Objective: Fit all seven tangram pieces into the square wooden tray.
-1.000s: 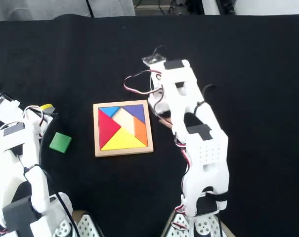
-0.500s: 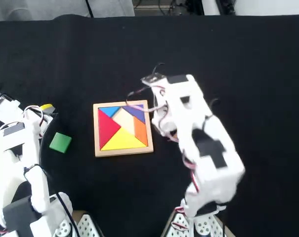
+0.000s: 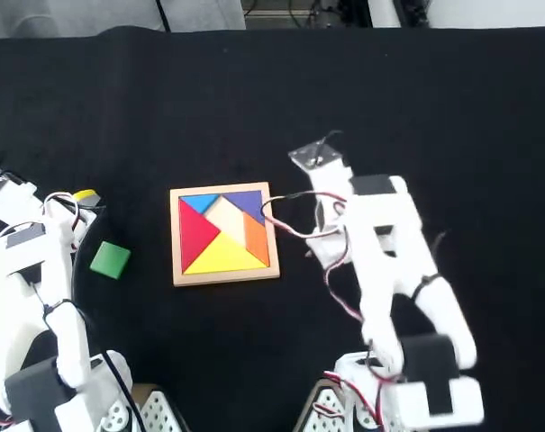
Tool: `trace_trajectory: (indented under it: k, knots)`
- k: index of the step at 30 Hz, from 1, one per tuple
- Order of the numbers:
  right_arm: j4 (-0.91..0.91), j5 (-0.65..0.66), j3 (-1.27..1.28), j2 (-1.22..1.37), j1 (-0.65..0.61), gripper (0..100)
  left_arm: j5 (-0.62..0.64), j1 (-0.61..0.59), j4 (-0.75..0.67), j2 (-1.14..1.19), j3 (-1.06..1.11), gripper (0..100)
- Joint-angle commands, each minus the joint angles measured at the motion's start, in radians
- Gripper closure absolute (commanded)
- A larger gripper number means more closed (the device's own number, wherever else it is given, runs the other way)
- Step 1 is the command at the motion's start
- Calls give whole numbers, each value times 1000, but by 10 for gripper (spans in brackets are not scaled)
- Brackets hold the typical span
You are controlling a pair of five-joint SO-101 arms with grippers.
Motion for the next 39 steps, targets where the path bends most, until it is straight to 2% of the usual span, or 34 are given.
trace_trajectory:
  k: [1, 13, 17, 26, 32, 37, 39]
  knots:
    - [-40, 15, -59, 99, 26, 987, 3, -1, -20, -26, -7, 672]
    - [-40, 23, -369, 446, 133, 987, 3, -1, -20, -26, -8, 672]
    - [-34, 15, -487, 512, 127, 987, 3, -1, -20, -26, -7, 672]
    - [101, 15, -751, 562, 69, 987, 3, -1, -20, -26, -7, 672]
    - [135, 11, -791, 613, 68, 987, 3, -1, -20, -26, -7, 672]
    - [175, -181, -759, 582, 71, 988, 3, -1, -20, -26, -7, 672]
    - [110, -296, -670, 493, 43, 988, 3, -1, -20, -26, -7, 672]
